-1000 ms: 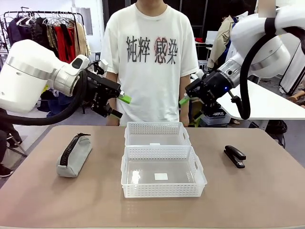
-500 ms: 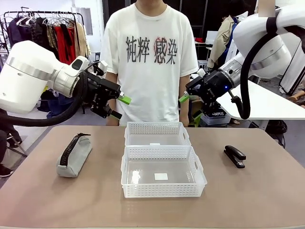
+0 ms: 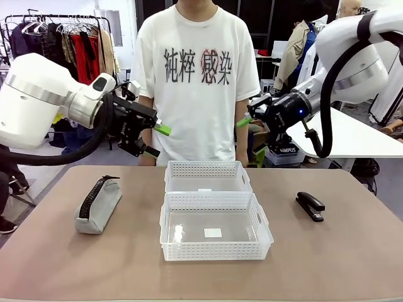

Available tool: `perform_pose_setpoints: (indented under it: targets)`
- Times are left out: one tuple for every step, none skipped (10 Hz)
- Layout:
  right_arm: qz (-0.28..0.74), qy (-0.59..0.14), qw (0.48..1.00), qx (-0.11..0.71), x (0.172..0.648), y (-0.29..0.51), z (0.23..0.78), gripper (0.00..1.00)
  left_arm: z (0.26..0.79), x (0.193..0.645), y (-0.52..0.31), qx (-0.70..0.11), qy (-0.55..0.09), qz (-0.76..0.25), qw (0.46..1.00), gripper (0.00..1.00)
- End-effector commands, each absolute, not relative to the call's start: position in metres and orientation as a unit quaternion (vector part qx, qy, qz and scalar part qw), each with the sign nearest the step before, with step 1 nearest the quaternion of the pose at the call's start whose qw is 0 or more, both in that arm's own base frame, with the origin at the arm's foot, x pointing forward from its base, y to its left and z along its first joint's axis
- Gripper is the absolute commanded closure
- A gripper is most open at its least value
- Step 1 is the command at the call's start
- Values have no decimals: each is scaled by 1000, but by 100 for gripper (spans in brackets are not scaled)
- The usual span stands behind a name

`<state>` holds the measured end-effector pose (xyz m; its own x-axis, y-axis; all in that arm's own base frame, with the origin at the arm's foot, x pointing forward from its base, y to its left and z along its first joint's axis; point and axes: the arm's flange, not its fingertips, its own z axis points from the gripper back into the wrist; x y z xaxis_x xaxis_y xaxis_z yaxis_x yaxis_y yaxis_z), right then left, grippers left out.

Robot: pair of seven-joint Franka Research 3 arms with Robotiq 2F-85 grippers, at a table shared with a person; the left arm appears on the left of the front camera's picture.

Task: Distribute items into two baskets.
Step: Pick up the Pencil pouch that the person points to.

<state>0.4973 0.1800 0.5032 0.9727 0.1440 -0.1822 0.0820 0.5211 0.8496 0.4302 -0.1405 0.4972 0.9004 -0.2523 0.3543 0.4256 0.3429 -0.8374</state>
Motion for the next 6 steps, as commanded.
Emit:
perform_pose_setpoints:
  targets:
    - [-48, 157, 810, 563, 518, 168, 524, 0, 512, 435, -125, -604, -41, -147, 782, 0]
    - [-55, 162, 798, 578, 522, 161, 532, 0, 519, 436, -118, -633, -28, -138, 762, 0]
    - [-63, 152, 792, 588, 527, 155, 540, 0, 524, 438, -115, -654, -12, -126, 746, 0]
    - [-60, 130, 781, 607, 532, 148, 547, 0, 531, 440, -111, -667, -3, -117, 735, 0]
    - [-39, 137, 768, 624, 540, 137, 554, 0, 535, 444, -103, -680, -5, -104, 726, 0]
    - [-11, 121, 758, 641, 548, 129, 559, 0, 537, 450, -94, -687, -4, -101, 720, 0]
